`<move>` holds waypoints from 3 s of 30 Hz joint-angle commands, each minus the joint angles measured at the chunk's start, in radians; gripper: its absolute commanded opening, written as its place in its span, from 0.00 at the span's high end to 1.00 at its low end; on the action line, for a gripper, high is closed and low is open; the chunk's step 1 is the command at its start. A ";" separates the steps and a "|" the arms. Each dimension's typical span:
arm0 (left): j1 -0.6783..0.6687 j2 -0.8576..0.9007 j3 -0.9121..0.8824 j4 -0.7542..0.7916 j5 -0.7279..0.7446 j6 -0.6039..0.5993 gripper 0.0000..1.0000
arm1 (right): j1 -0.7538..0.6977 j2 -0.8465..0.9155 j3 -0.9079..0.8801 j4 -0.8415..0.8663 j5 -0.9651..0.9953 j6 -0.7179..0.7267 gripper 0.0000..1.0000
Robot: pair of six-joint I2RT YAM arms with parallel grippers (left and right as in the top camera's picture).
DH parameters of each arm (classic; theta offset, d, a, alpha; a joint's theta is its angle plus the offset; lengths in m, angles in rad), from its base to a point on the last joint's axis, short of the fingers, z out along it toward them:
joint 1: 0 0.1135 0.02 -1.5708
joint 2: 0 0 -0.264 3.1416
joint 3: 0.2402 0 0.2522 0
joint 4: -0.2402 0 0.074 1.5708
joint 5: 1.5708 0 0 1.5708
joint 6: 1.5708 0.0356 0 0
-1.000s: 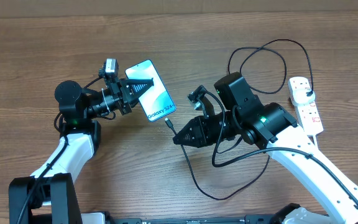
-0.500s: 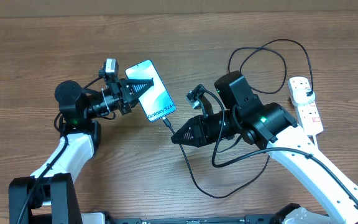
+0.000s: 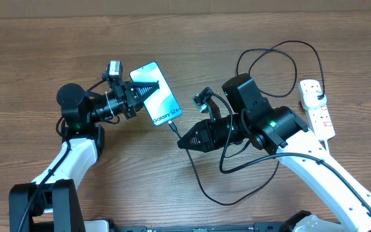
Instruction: Plug charger to phone and switch on socket
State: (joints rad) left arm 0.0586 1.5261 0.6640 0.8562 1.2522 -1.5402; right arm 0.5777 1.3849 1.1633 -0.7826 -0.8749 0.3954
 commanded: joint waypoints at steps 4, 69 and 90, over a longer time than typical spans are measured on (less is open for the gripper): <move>0.002 -0.008 0.025 0.008 0.005 0.025 0.96 | 0.005 -0.026 0.020 -0.006 0.005 -0.006 0.96; 0.000 -0.008 0.025 0.008 0.043 0.078 0.96 | 0.055 -0.029 0.020 -0.031 0.143 -0.058 0.96; 0.000 -0.008 0.025 0.009 0.001 0.073 0.96 | 0.055 -0.042 0.020 -0.033 0.058 -0.025 0.96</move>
State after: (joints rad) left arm 0.0605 1.5261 0.6640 0.8562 1.2716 -1.4631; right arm 0.6300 1.3705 1.1633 -0.8234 -0.7734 0.3561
